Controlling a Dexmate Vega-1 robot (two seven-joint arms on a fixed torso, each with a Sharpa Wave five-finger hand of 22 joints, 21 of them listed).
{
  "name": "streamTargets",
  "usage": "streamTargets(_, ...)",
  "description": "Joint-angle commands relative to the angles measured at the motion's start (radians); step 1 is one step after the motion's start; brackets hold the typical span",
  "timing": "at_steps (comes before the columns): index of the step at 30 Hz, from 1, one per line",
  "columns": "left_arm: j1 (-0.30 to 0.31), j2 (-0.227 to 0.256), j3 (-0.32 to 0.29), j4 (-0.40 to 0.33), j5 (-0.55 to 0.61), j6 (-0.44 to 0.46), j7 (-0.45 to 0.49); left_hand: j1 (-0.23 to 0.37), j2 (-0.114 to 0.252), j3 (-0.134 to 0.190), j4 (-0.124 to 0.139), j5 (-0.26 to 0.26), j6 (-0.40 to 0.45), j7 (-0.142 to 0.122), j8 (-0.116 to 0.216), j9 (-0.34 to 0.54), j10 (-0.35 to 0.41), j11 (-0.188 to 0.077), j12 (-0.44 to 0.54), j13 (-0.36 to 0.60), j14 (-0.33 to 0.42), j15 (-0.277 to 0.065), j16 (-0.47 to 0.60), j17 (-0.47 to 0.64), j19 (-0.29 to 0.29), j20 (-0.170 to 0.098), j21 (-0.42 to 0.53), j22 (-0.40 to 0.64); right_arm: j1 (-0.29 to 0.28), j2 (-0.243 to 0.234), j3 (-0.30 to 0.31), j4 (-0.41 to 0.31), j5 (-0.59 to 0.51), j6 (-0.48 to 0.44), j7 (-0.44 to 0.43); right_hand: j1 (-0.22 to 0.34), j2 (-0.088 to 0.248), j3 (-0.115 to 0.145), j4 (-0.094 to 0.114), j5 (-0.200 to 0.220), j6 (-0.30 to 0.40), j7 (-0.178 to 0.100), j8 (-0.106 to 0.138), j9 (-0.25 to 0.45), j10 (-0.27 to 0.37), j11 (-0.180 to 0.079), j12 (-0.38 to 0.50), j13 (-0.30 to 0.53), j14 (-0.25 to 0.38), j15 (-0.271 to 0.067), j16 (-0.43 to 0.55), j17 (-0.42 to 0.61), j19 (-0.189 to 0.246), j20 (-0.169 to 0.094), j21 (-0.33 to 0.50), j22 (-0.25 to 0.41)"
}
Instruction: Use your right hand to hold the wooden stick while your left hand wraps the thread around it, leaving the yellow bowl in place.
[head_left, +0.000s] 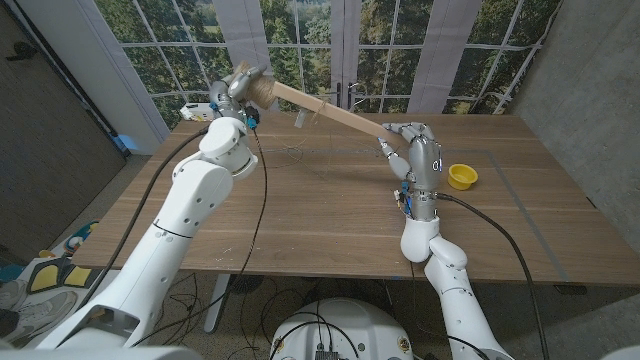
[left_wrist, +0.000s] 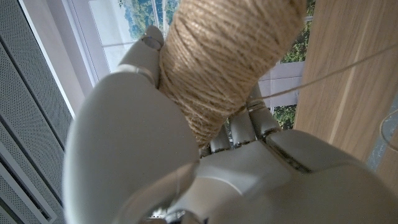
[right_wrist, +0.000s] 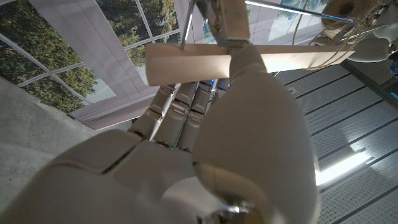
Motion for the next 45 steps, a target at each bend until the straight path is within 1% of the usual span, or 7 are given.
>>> streamTargets(1,-0.087,0.003,0.025,-0.021,0.009,0.080,0.002,0.130,0.176,0.138,0.034,-0.003,0.105,-0.003,0.002,0.006,0.074,-0.066,-0.005,0.002,0.309,-0.355,-0.002,0.002,0.048,-0.168,0.188,0.006,-0.038,-0.021,-0.036,-0.038,-0.014,0.019,0.000,0.117,0.121,0.006,0.006,0.006,0.065,-0.059,0.003,0.134,0.108,-0.061,0.053,0.142,0.007,-0.096,-0.001,0.002,-0.007,-0.107,0.009,-0.001)
streamTargets(12,-0.170,0.006,0.070,-0.046,0.036,0.145,-0.016,0.130,0.175,0.139,0.034,-0.003,0.102,-0.001,0.000,0.007,0.074,-0.064,-0.005,0.005,0.307,-0.354,-0.003,0.000,0.048,-0.168,0.188,0.005,-0.049,-0.054,-0.083,-0.042,-0.018,0.002,0.000,0.117,0.119,0.002,0.005,0.005,0.065,-0.061,0.003,0.135,0.108,-0.058,0.051,0.145,0.007,-0.097,-0.002,0.001,-0.007,-0.107,0.013,-0.001)
streamTargets(19,-0.206,-0.015,0.104,-0.051,0.058,0.156,-0.029,0.130,0.174,0.140,0.034,-0.003,0.103,-0.003,-0.001,0.007,0.074,-0.067,-0.006,0.004,0.308,-0.354,-0.001,0.001,0.049,-0.169,0.188,0.005,-0.049,-0.062,-0.097,-0.033,-0.016,-0.001,0.000,0.118,0.121,0.002,0.005,0.006,0.064,-0.061,0.003,0.136,0.110,-0.059,0.051,0.145,0.008,-0.096,-0.003,0.000,-0.007,-0.107,0.015,-0.001)
streamTargets(22,-0.210,-0.015,0.133,-0.056,0.080,0.137,-0.063,0.130,0.174,0.140,0.035,-0.003,0.103,-0.002,-0.001,0.008,0.073,-0.067,-0.007,0.005,0.308,-0.354,-0.002,0.001,0.049,-0.168,0.188,0.005,-0.045,-0.068,-0.106,-0.026,-0.018,-0.007,0.000,0.118,0.122,0.002,0.006,0.006,0.065,-0.062,0.002,0.136,0.110,-0.061,0.050,0.145,0.008,-0.095,-0.003,0.000,-0.008,-0.107,0.016,-0.001)
streamTargets(32,-0.213,-0.020,0.170,-0.089,0.120,0.117,-0.119,0.130,0.173,0.141,0.035,-0.003,0.105,-0.001,-0.001,0.009,0.074,-0.065,-0.007,0.007,0.307,-0.354,-0.001,0.001,0.048,-0.168,0.188,0.005,-0.023,-0.092,-0.136,0.002,-0.012,-0.045,0.000,0.119,0.121,0.001,0.005,0.007,0.066,-0.061,0.001,0.135,0.110,-0.057,0.048,0.145,0.010,-0.096,-0.002,0.002,-0.009,-0.107,0.018,-0.002)
streamTargets(37,-0.207,-0.025,0.175,-0.105,0.123,0.111,-0.145,0.129,0.173,0.141,0.036,-0.003,0.105,-0.001,-0.001,0.009,0.072,-0.067,-0.008,0.009,0.306,-0.354,-0.001,0.000,0.048,-0.168,0.188,0.005,-0.013,-0.118,-0.172,0.008,-0.012,-0.101,0.000,0.119,0.122,0.001,0.005,0.007,0.066,-0.062,0.001,0.136,0.110,-0.056,0.047,0.146,0.010,-0.096,-0.002,0.001,-0.009,-0.106,0.019,-0.002)
streamTargets(45,-0.166,-0.024,0.178,-0.122,0.126,0.060,-0.197,0.128,0.172,0.141,0.036,-0.003,0.105,-0.005,-0.003,0.010,0.074,-0.065,-0.009,0.009,0.306,-0.354,-0.001,0.000,0.046,-0.168,0.187,0.005,0.019,-0.172,-0.246,0.041,0.019,-0.210,0.000,0.118,0.122,0.000,0.006,0.007,0.063,-0.062,-0.002,0.134,0.108,-0.061,0.046,0.148,0.009,-0.096,-0.003,0.002,-0.009,-0.107,0.021,-0.002)
